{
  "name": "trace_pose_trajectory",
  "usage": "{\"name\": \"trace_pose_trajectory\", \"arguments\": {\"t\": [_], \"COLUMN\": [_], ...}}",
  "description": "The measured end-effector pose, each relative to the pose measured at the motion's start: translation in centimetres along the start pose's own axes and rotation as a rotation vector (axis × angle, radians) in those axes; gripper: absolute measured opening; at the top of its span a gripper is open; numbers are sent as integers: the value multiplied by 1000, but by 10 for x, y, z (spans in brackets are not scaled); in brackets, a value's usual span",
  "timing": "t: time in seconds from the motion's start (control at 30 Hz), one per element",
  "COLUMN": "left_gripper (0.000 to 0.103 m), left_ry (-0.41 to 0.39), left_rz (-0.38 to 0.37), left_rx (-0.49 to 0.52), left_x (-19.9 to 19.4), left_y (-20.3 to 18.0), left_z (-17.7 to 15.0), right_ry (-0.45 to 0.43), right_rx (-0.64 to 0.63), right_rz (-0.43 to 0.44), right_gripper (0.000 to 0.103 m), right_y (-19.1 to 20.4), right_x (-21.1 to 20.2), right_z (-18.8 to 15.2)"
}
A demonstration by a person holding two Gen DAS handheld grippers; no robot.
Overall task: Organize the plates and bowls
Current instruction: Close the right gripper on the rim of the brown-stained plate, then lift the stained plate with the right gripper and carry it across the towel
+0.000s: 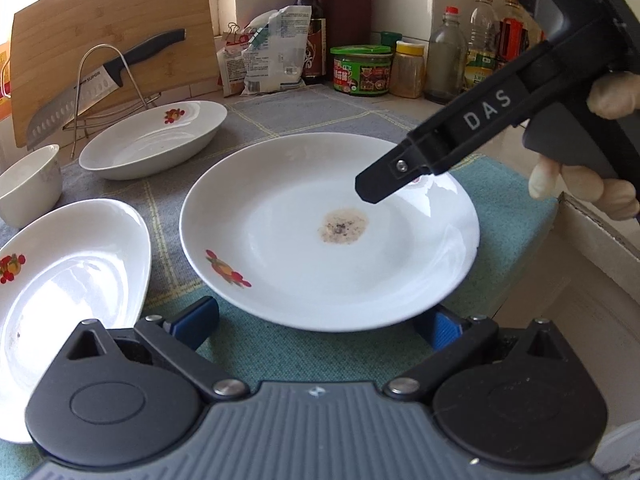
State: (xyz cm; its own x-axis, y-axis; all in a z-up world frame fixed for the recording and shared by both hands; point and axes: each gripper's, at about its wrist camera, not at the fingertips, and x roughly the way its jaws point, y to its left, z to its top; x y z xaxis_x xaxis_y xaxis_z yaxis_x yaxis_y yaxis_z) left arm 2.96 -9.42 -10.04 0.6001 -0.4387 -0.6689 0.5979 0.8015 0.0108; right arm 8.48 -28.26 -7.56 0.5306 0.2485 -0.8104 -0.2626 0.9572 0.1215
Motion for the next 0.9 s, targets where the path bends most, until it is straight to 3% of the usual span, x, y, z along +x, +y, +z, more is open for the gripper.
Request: {"name": "trace_pose_trajectory", "arguments": {"t": [0.47,0.9], "left_gripper": [103,103], "left_ry": [-48,-47], "left_rz": [-49,-46], "left_rx": [70,80], "left_x": [0,-1], "left_y": [4,4], "left_z": [-2,-1], "right_ry": [78,133], "right_rx": [-92,-112], "right_rz": [306,434], "right_gripper": [103,103], "right_y": [-21,-27], "right_x": [37,54], "right_z": [35,53]}}
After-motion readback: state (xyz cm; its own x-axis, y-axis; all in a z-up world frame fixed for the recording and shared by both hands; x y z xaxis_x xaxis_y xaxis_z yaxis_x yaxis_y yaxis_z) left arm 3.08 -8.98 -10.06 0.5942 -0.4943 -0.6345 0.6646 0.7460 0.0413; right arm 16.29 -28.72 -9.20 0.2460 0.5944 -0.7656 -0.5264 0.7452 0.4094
